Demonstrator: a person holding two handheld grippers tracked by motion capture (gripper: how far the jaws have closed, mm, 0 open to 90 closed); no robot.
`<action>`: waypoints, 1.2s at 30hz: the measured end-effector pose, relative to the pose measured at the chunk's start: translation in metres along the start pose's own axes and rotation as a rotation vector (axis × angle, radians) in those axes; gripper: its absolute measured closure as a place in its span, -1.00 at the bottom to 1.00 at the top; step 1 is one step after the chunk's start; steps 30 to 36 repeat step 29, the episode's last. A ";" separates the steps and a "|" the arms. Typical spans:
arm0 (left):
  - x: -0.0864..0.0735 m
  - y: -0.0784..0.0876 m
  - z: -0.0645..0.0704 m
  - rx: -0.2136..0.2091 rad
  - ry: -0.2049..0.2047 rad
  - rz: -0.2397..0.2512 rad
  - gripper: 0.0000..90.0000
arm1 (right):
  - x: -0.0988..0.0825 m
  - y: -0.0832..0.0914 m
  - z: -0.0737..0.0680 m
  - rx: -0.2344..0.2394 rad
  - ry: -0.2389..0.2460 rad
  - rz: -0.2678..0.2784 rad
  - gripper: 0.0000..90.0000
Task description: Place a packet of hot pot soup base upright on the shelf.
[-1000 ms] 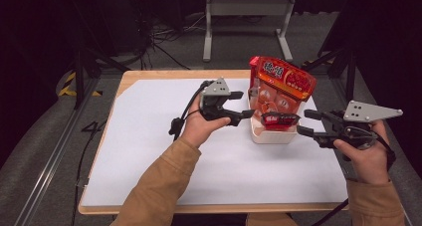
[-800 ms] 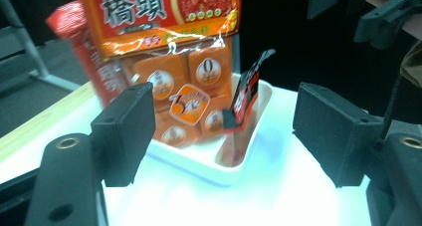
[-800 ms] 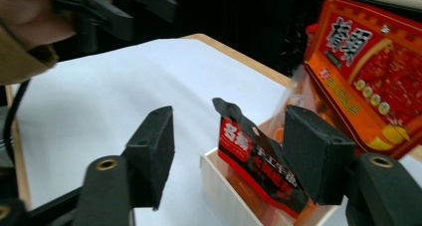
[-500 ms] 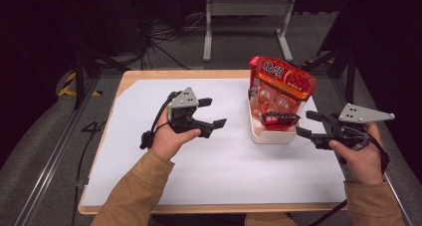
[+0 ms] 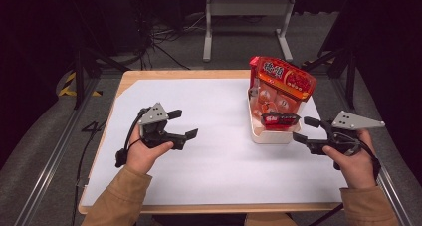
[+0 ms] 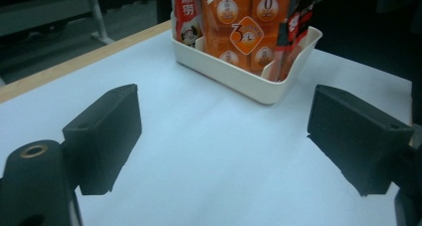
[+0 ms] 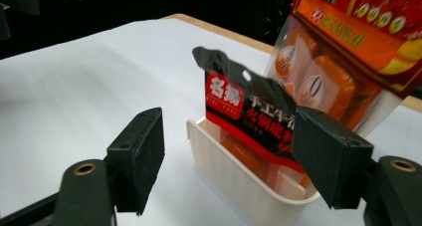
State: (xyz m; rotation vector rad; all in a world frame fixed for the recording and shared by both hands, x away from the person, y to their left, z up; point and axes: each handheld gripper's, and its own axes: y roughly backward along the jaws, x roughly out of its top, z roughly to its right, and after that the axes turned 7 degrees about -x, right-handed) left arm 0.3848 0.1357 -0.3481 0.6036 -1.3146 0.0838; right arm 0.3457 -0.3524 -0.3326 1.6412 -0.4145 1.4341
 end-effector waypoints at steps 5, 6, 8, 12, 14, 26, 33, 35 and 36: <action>-0.016 0.005 -0.002 0.012 0.010 -0.010 -0.69 | -0.008 -0.006 -0.004 0.006 -0.003 -0.015 -0.34; -0.019 0.005 -0.003 0.017 0.015 -0.010 -0.69 | -0.009 -0.008 -0.005 0.007 -0.005 -0.017 -0.34; -0.025 0.007 -0.003 0.027 0.022 -0.013 -0.69 | -0.011 -0.008 -0.005 0.006 -0.005 -0.019 -0.34; -0.038 0.010 -0.006 0.038 0.050 -0.009 -0.69 | -0.019 -0.014 -0.007 0.009 -0.007 -0.036 -0.35; -0.044 0.010 -0.007 0.052 0.055 -0.014 -0.69 | -0.023 -0.016 -0.008 0.010 -0.009 -0.043 -0.35; -0.072 0.018 -0.015 0.079 0.103 -0.008 -0.69 | -0.042 -0.024 -0.008 -0.020 -0.053 -0.066 -0.34; -0.071 0.020 -0.016 0.085 0.107 0.001 -0.71 | -0.044 -0.024 -0.007 -0.022 -0.060 -0.065 -0.34; -0.071 0.020 -0.016 0.085 0.107 0.001 -0.71 | -0.044 -0.024 -0.007 -0.022 -0.060 -0.065 -0.34; -0.071 0.020 -0.016 0.085 0.107 0.001 -0.71 | -0.044 -0.024 -0.007 -0.022 -0.060 -0.065 -0.34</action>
